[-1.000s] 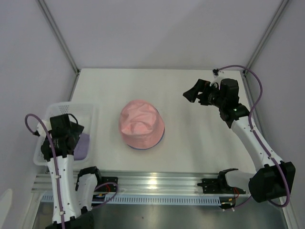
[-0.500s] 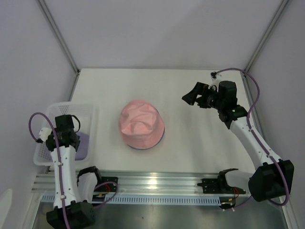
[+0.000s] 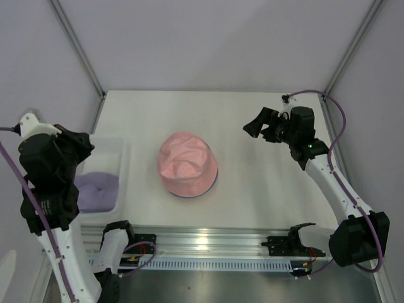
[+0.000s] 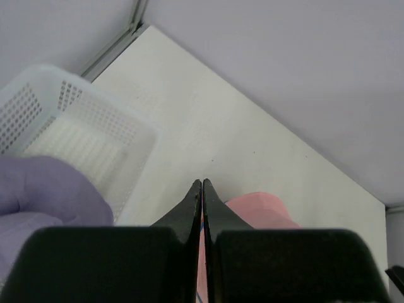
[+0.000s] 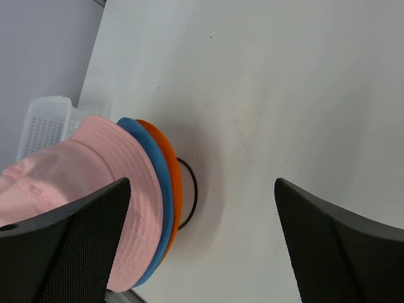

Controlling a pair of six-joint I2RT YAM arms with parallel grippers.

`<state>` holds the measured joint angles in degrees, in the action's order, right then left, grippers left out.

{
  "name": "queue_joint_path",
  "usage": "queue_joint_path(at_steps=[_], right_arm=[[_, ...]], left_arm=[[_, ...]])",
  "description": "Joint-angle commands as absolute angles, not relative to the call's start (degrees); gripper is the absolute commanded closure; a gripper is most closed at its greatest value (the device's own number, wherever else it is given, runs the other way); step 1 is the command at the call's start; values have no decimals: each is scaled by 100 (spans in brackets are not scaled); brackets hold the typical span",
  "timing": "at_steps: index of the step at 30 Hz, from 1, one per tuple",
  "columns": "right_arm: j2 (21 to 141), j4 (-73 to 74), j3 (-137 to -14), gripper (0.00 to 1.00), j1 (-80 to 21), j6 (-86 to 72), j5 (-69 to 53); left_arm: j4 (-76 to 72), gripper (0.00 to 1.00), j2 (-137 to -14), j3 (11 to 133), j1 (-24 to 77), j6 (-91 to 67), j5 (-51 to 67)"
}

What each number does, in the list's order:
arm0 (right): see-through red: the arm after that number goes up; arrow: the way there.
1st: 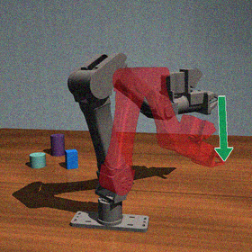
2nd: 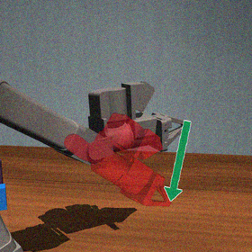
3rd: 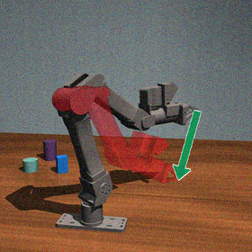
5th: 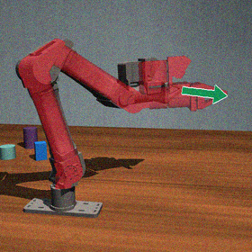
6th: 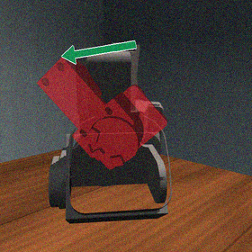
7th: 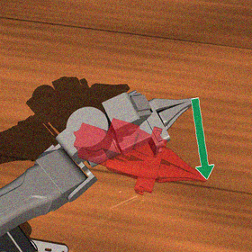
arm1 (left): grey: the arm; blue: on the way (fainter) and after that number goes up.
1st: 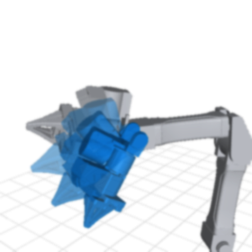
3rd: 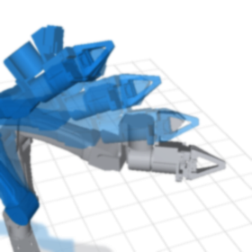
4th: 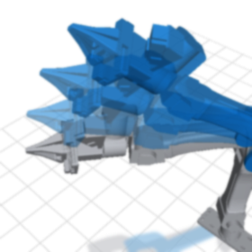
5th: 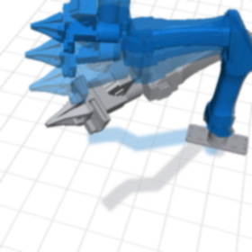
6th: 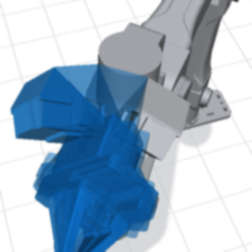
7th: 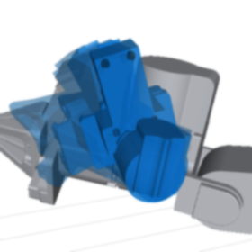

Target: Stack the hats

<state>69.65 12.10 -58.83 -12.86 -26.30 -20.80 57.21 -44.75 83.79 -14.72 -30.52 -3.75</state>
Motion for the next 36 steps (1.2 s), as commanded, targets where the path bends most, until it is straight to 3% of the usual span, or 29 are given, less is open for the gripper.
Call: queue_joint_path(at_steps=[1,3,4,5,7,11,18,21,26,29,33,36], right_arm=[[6882,1195,-6161,0,-1257,-2698,-1951],[6838,1204,-6135,1,-1257,-2716,-1960],[6786,1161,-6048,1,-1257,-2716,-1960],[6776,1056,-6003,0,-1257,-2733,-1960],[6803,967,-5977,0,-1257,-2760,-2056],[7302,888,-6248,0,-1257,-2769,-2390],[7971,1028,-6776,1,-1257,-2926,-2978],[7998,1028,-6838,0,-1318,-2988,-2971],[7910,1308,-7031,0,-1704,-2848,-2568],[7866,1511,-7154,0,-1924,-2733,-2295],[7822,1608,-7242,0,-1969,-2733,-2267],[7752,1600,-7251,0,-1969,-2716,-2232]], left_arm=[[6036,99,-4745,9068,-1117,-2399,188],[6562,95,-4772,9053,-1064,-2417,-567],[6713,87,-4712,8887,-1063,-2521,-1032],[6863,49,-4667,8703,-1063,-2705,-2055],[7066,2,-4501,8413,-1116,-3240,-2564],[6909,0,-4061,6783,-1292,-4384,-3005],[7084,1,-4482,5416,-2187,-6195,-3550],[6507,1,-4395,5204,-2512,-6065,-3498],[5284,2,-4280,4133,-3532,-5284,-2421],[4572,15,-4298,3806,-3911,-4940,-1707],[4167,12,-4508,3779,-3911,-4712,-1310],[3938,23,-4623,3762,-3911,-4562,-1072]])
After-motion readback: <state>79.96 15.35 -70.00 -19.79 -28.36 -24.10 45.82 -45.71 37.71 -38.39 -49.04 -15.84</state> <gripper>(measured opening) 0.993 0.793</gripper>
